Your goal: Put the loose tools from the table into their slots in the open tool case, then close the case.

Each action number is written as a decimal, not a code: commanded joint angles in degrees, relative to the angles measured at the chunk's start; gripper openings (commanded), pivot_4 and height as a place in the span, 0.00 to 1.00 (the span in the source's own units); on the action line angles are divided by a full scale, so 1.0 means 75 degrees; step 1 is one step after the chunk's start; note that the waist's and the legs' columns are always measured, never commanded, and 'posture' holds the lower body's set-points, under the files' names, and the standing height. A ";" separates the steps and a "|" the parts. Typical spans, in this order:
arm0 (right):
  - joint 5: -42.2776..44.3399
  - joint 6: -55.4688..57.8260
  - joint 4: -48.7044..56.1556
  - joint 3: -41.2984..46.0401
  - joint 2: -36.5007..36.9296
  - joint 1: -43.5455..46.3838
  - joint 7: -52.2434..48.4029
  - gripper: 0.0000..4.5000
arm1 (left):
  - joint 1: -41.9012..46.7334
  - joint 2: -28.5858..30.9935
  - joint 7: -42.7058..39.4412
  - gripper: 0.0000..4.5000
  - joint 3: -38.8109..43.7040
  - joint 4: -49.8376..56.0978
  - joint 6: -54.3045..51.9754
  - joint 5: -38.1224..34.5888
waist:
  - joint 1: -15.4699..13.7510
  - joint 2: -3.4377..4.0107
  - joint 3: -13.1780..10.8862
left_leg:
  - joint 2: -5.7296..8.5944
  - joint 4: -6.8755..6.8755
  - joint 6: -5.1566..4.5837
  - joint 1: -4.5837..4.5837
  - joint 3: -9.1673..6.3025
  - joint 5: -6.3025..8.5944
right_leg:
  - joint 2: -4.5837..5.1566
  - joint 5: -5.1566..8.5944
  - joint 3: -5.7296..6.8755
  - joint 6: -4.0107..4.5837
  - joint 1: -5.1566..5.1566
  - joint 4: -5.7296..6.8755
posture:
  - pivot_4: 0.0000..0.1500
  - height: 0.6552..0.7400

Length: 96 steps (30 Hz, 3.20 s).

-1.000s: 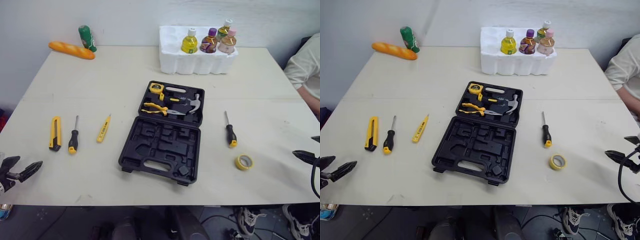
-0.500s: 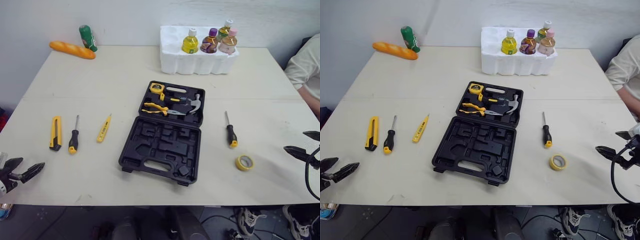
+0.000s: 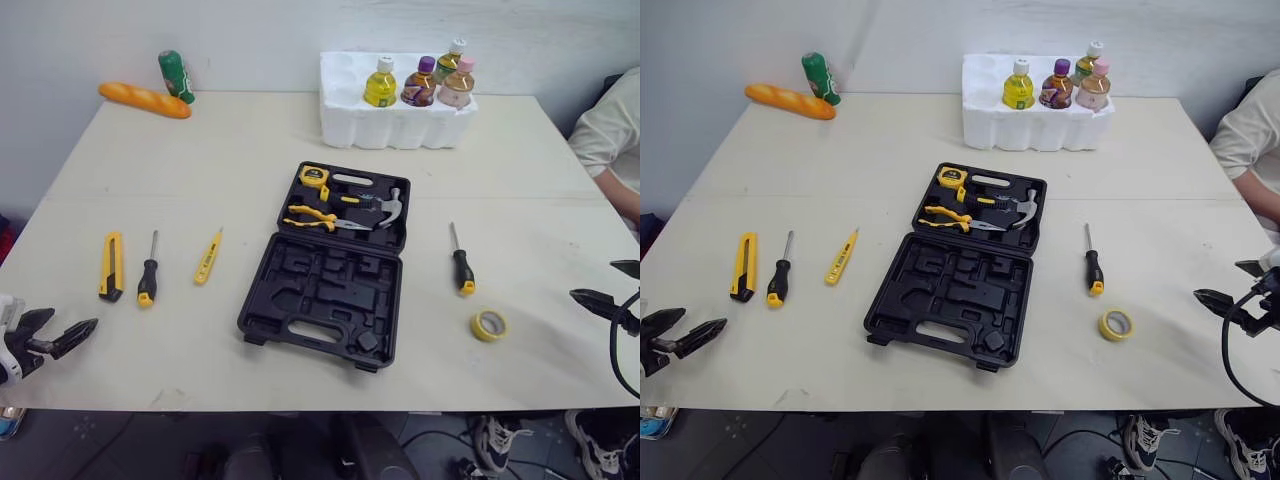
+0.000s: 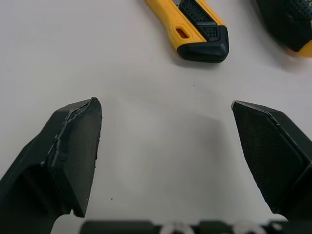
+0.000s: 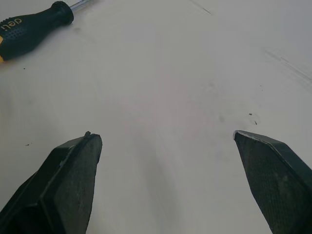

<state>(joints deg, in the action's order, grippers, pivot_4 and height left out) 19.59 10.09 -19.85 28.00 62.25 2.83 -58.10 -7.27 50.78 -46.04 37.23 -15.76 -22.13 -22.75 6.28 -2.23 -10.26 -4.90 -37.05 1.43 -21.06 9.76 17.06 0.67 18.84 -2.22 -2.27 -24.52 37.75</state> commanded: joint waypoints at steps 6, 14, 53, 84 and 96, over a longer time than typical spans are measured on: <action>0.0775 0.0866 0.1591 0.0386 -0.0570 0.0482 0.0841 1.00 | 0.1004 0.0093 0.0218 0.99 -0.0436 0.2119 -0.0885 -0.0577 | -0.0059 -0.0007 0.0004 | 0.0000 -0.0007 0.0011 -0.0001 -0.0007 -0.0012 | -0.0002 -0.0003 0.0002 -0.0006 0.0003 0.0011 | 1.00 0.93; 0.0901 0.2487 0.4349 -0.0763 -0.1802 0.0888 0.2422 1.00 | 0.3853 -0.0597 0.0553 0.99 -0.3308 0.2584 -0.1188 0.0094 | -0.0233 -0.0005 0.0009 | 0.0003 -0.0013 0.0023 0.0001 -0.0008 -0.0032 | -0.0019 -0.0008 -0.0003 -0.0016 0.0007 0.0024 | 1.00 0.93; -0.1069 0.3634 0.3466 -0.4494 -0.3905 0.3214 0.3236 0.01 | 0.7549 -0.3856 -0.0867 0.00 -0.6253 -0.2360 0.0284 0.2289 | -0.0387 -0.0002 0.0010 | 0.0011 -0.0050 0.0012 -0.0022 0.0036 -0.0053 | -0.0026 -0.0013 -0.0034 -0.0028 -0.0035 0.0070 | 1.00 0.93; 0.0238 0.3932 0.5745 -0.0528 -0.1299 -0.0065 0.0803 0.01 | 0.1304 -0.0843 -0.2453 0.00 -0.1994 0.3558 -0.2375 -0.0581 | -0.0216 -0.0003 0.0010 | -0.0002 -0.0029 0.0029 0.0003 -0.0004 -0.0057 | -0.0027 0.0010 -0.0028 -0.0012 -0.0018 0.0085 | 1.00 0.93; 0.0329 0.3107 0.2592 0.2319 0.0073 -0.1812 -0.1077 0.77 | -0.0735 0.0162 -0.1402 1.00 0.1105 0.0897 -0.1411 -0.0176 | -0.0201 -0.0029 0.0011 | 0.0014 -0.0004 -0.0052 0.0008 -0.0039 -0.0016 | 0.0008 0.0008 0.0016 0.0003 0.0023 0.0000 | 1.00 0.93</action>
<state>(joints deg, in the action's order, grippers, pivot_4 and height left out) 22.92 35.75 2.42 42.59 61.52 -10.75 -65.47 -12.19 50.82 -58.35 42.90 -6.49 -35.12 -25.55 4.77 -2.45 -10.18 -4.80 -37.07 1.03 -21.00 9.46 16.95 0.75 18.92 -2.09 -2.21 -24.36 37.73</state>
